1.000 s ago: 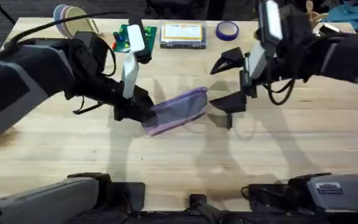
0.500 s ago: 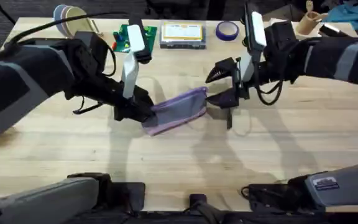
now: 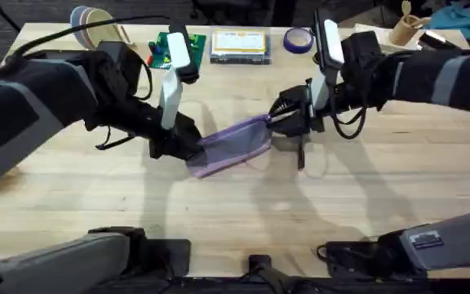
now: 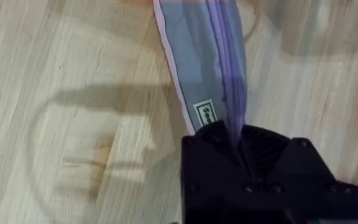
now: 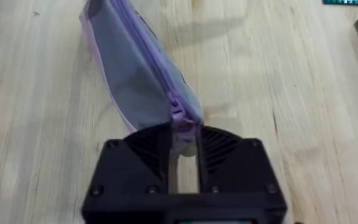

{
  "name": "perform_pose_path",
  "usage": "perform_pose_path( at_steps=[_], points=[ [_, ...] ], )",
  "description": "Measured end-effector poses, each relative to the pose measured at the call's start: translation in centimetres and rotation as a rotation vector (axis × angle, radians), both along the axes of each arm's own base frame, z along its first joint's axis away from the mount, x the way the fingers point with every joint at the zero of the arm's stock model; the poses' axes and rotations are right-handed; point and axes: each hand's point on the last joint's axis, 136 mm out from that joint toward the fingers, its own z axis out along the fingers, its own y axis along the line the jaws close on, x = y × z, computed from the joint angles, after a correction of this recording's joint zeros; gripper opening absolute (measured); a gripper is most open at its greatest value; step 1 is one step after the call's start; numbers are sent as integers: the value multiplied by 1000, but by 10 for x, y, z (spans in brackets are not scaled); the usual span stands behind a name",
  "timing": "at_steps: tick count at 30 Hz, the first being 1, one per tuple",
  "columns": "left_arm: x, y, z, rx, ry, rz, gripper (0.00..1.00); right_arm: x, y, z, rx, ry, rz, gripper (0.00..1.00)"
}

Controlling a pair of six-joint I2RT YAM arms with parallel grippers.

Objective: Unzip the bag, pick up the pens from the table one at a time and place them inside, then zip the bag closed.

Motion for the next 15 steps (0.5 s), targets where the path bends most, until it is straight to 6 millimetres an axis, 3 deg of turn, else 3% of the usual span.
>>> perform_pose_path(
  at_steps=[3, 8, 11, 15],
  points=[
    [0, 0, 0, 0, 0, 0, 42, 0, 0, 0, 0, 1, -1, 175],
    [0, 0, 0, 0, -1, 0, 42, 2, -5, 0, 4, 8, -15, 162],
    [1, 0, 0, 0, -4, 1, 42, 2, -9, 1, 11, 18, -27, 45],
    [2, 0, 0, -3, -5, 3, 42, 4, -11, 5, 16, 7, -35, 32]
  ],
)
